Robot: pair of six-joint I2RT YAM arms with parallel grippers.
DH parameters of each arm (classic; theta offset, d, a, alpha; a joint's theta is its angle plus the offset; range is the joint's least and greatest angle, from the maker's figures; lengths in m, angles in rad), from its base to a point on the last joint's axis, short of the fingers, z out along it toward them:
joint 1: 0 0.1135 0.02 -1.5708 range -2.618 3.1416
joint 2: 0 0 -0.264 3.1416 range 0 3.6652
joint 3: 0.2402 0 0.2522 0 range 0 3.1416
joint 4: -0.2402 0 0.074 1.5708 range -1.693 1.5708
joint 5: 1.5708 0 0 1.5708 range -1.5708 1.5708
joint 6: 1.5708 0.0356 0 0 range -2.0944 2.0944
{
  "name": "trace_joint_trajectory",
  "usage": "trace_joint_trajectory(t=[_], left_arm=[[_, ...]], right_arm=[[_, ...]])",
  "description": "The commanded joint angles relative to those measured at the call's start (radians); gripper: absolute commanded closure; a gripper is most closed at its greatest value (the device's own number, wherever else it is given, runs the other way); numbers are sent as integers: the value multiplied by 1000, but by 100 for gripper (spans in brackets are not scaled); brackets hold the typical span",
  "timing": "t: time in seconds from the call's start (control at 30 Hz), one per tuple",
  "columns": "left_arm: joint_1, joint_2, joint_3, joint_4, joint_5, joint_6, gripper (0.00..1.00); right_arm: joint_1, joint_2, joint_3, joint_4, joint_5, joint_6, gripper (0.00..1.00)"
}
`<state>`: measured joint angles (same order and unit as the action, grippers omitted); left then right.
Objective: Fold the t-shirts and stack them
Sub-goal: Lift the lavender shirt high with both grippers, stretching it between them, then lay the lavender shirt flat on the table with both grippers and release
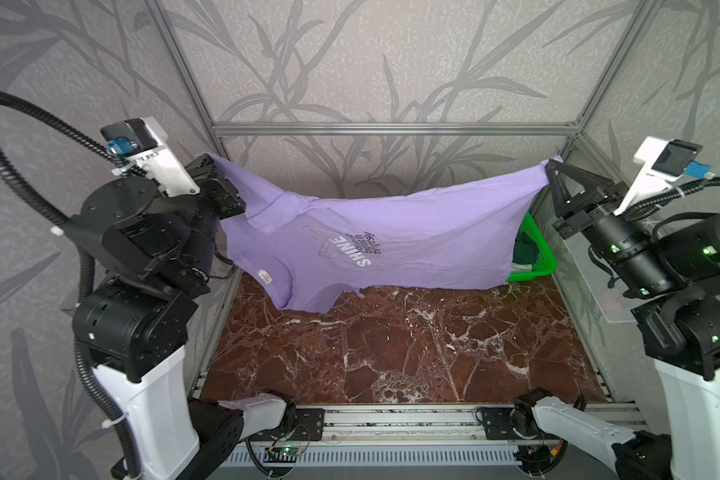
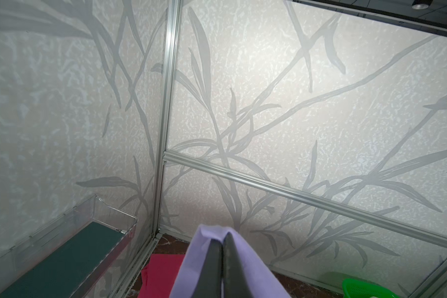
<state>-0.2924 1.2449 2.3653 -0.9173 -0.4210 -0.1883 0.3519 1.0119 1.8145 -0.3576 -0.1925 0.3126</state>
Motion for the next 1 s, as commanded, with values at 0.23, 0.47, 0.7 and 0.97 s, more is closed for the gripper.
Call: trace_joint_trajectory(t=[0.23,0.47,0.7,0.97], left_arm=[[5,-74,-43,-26,-72,44,100],[7,-100,-561,23,-78,-134,100],[10,-82,-1059,238,-40,-291,100],[10,14,-1339,423,20,-370,100]], right_arm=[[4,-87,-48,-30,-8,23,100],[4,-60,-424,37,61,76,100],[2,44,-874,296,165,100,100],[2,299,-1126,663,165,125,100]])
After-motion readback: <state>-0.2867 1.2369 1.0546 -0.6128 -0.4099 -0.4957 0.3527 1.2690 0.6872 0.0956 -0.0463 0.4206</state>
